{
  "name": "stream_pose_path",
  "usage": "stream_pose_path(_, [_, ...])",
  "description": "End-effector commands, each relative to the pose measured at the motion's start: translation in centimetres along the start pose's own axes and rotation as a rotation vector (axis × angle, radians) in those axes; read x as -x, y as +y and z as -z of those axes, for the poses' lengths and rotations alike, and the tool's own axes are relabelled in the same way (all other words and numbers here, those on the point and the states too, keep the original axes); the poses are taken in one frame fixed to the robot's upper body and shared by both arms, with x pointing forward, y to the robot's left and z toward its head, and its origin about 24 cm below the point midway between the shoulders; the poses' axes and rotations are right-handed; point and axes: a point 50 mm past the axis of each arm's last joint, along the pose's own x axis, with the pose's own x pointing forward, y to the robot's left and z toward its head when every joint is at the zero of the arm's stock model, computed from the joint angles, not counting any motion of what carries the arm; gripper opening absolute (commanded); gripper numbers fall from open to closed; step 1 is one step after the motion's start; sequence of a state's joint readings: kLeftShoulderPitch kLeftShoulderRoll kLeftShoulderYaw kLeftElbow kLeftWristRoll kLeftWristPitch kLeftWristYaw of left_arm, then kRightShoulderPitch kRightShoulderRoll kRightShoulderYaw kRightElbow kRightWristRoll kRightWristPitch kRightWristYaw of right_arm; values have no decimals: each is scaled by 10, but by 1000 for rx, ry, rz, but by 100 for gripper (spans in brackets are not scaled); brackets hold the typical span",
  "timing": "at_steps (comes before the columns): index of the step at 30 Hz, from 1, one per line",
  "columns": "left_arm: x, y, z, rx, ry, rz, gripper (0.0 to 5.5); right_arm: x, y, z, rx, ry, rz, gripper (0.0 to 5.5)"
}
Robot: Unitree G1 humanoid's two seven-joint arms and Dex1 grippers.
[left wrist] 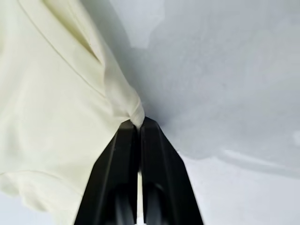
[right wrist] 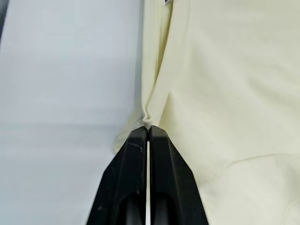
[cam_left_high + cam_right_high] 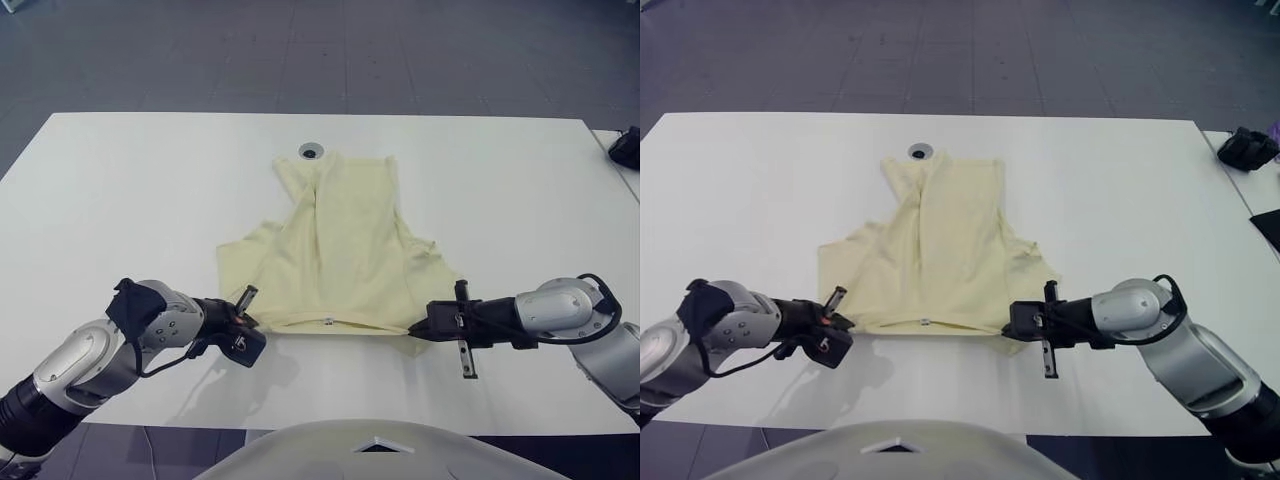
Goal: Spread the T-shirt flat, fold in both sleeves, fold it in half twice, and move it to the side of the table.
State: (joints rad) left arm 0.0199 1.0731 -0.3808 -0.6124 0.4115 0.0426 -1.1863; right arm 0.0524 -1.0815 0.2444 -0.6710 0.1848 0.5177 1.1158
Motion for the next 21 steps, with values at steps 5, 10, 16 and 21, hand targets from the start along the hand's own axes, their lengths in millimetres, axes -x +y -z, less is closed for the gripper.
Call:
stream_pose_path(5, [8,-1,-10,141,-113,-38,40,-4,17,-2,-4,-4,-61,34])
stream_pose_path(10, [25,1,-13,278,-199,-67,129,1,15,-1,-14,-12,-22,120])
stream_pose_path(16, [57,22,1,439,-292,-243,232,27,-17,6,-46,7,222,218])
stream_pose_path(21, [54,43,50,527,-70,-455,316,37,-61,20,-63,51,528,299])
